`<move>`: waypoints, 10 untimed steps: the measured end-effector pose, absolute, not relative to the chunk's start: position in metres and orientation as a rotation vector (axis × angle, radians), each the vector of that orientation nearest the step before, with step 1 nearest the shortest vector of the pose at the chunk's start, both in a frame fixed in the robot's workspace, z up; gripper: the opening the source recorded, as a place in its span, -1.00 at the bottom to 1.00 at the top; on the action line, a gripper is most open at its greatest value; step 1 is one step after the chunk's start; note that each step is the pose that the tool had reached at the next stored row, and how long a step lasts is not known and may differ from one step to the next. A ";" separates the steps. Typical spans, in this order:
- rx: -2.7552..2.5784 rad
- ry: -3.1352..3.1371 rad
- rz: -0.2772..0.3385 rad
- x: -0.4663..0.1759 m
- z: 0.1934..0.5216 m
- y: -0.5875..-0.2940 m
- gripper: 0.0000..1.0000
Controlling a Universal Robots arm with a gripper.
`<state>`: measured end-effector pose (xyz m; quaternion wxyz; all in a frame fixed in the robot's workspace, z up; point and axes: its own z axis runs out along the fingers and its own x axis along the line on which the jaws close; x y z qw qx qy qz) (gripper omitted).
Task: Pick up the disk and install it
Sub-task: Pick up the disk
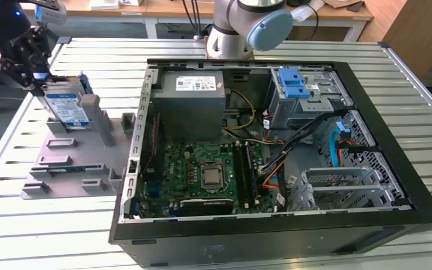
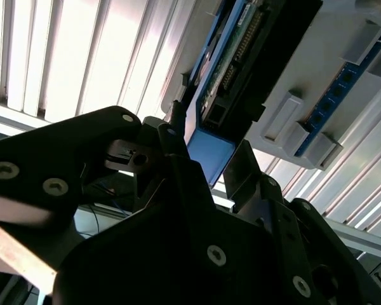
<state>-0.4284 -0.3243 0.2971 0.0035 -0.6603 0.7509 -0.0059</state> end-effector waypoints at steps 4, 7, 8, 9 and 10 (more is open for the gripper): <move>-2.069 2.356 -0.016 -0.428 0.295 -0.324 0.01; -2.070 2.357 -0.015 -0.428 0.292 -0.324 0.01; -2.070 2.357 -0.014 -0.428 0.291 -0.324 0.01; -2.070 2.358 -0.014 -0.428 0.291 -0.324 0.01; -2.070 2.358 -0.014 -0.428 0.290 -0.324 0.01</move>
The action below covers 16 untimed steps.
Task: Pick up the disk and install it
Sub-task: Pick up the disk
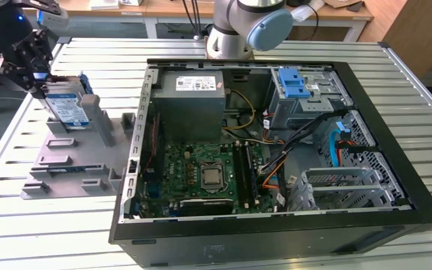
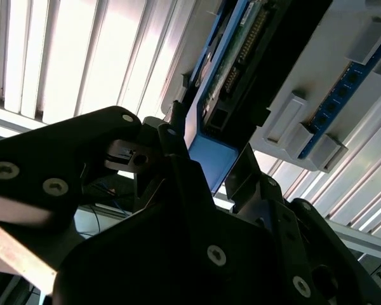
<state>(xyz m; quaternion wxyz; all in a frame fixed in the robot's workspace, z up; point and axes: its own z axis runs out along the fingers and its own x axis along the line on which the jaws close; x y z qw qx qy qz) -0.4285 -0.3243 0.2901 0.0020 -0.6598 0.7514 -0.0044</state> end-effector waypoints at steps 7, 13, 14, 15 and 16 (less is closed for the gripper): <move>-2.070 2.358 -0.014 -0.428 0.290 -0.324 0.01; -2.070 2.358 -0.014 -0.428 0.290 -0.324 -0.16; -2.070 2.358 -0.014 -0.428 0.290 -0.324 -0.16; -2.070 2.358 -0.014 -0.428 0.290 -0.324 -0.16; -2.070 2.358 -0.014 -0.428 0.290 -0.324 -0.16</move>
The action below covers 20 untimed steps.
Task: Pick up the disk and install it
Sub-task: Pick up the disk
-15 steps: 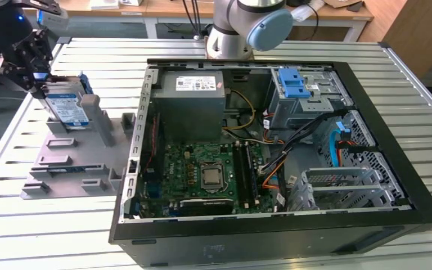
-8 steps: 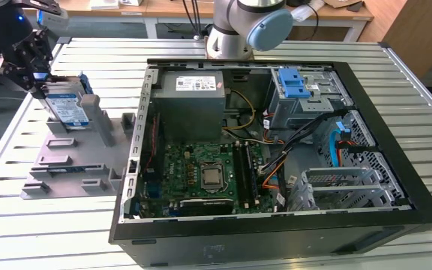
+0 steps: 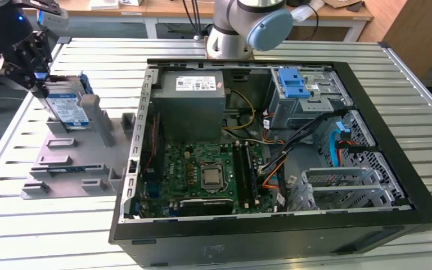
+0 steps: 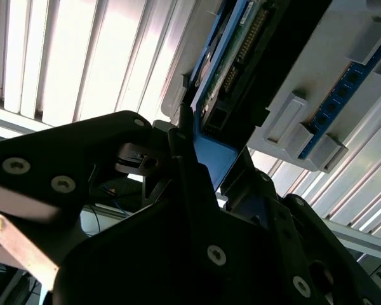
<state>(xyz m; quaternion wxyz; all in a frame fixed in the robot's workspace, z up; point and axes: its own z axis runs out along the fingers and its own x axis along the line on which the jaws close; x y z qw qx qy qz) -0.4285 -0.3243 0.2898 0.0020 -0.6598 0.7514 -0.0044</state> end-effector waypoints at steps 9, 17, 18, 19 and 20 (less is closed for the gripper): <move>-2.073 2.355 -0.014 -0.428 0.290 -0.324 -0.25; -2.183 2.252 -0.014 -0.428 0.290 -0.324 -0.25; -2.185 2.251 -0.013 -0.428 0.290 -0.324 -0.25; -2.186 2.250 -0.014 -0.428 0.290 -0.324 -0.25; -2.187 2.249 -0.014 -0.428 0.290 -0.324 -0.25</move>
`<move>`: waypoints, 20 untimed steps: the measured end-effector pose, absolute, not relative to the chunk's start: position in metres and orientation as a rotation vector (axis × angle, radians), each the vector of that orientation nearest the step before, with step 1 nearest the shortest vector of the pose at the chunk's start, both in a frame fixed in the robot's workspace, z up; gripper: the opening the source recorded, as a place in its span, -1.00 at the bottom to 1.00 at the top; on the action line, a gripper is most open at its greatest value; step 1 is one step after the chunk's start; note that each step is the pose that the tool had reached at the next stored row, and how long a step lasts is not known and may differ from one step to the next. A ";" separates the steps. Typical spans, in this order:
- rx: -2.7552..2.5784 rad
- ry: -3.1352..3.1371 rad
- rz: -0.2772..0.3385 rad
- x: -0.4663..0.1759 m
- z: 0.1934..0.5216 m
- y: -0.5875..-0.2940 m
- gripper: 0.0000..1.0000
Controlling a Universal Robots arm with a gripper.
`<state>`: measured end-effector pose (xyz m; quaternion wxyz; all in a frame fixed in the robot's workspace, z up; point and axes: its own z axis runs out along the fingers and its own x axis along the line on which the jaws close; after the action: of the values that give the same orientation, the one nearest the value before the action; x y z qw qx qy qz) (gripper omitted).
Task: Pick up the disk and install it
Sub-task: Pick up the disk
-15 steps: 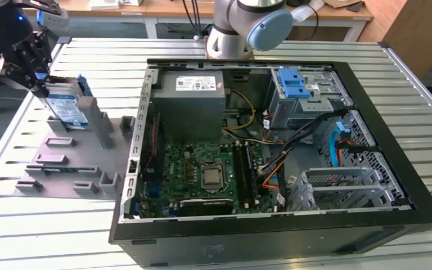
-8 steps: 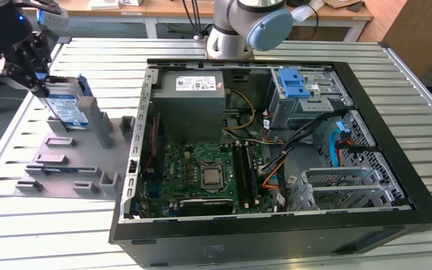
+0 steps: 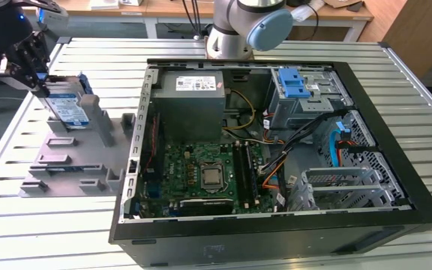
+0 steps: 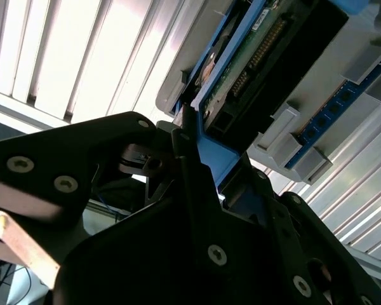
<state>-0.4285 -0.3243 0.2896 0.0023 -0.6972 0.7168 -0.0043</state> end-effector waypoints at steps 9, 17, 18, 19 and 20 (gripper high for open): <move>-2.189 2.247 -0.014 -0.428 0.290 -0.324 -0.25; -2.189 2.247 -0.013 -0.428 0.292 -0.324 -0.11; -2.189 2.247 -0.013 -0.428 0.292 -0.324 -0.11; -2.189 2.247 -0.013 -0.428 0.292 -0.324 -0.11; -2.189 2.247 -0.013 -0.428 0.292 -0.324 -0.11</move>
<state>-0.4284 -0.3243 0.2919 0.0023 -0.6977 0.7163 -0.0042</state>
